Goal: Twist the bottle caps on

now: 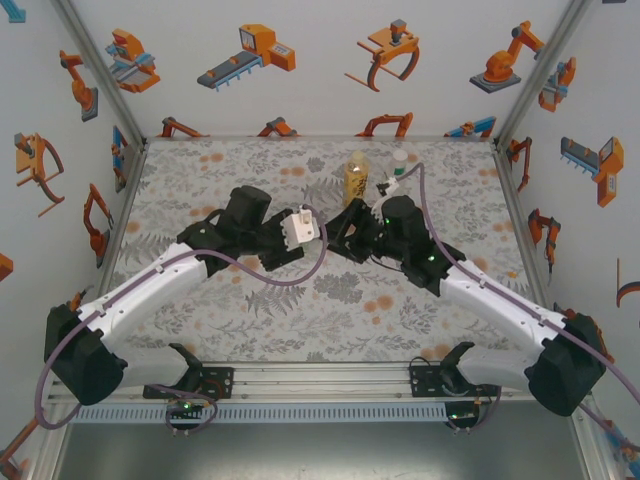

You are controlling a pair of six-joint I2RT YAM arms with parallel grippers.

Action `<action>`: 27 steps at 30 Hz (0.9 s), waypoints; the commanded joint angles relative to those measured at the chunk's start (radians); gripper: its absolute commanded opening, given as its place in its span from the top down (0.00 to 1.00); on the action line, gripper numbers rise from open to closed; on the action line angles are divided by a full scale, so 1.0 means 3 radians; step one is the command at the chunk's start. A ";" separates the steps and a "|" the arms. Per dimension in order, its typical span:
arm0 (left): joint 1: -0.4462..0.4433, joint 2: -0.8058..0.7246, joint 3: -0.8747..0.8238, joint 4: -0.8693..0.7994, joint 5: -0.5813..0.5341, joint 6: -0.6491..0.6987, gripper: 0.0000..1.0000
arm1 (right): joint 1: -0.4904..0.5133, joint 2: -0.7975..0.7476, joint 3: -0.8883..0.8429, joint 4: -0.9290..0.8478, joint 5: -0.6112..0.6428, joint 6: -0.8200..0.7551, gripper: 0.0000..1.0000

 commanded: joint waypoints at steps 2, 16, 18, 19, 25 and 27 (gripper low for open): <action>-0.0013 0.0004 0.0124 0.0115 0.0126 0.0051 1.00 | -0.0001 -0.0203 0.0252 -0.0318 0.0022 -0.0468 0.31; -0.0008 -0.0048 0.0160 -0.0105 0.0769 0.0235 1.00 | -0.0033 -0.0959 0.0243 -0.0506 -0.0382 -0.2986 0.38; -0.0005 -0.0049 0.0178 -0.0162 0.0957 0.0265 1.00 | -0.0033 -0.1008 0.0272 -0.0575 -0.0596 -0.3475 0.38; -0.0004 -0.0035 0.0191 -0.0190 0.1028 0.0271 1.00 | -0.0033 -0.1010 0.0319 -0.0685 -0.0732 -0.3781 0.39; -0.0003 0.0048 0.0283 -0.0373 0.1383 0.0332 1.00 | -0.0028 -0.0909 0.0580 -0.1304 -0.1319 -0.5383 0.41; -0.0005 0.0070 0.0300 -0.0405 0.1478 0.0340 1.00 | -0.0028 -0.0871 0.0627 -0.1348 -0.1342 -0.5616 0.40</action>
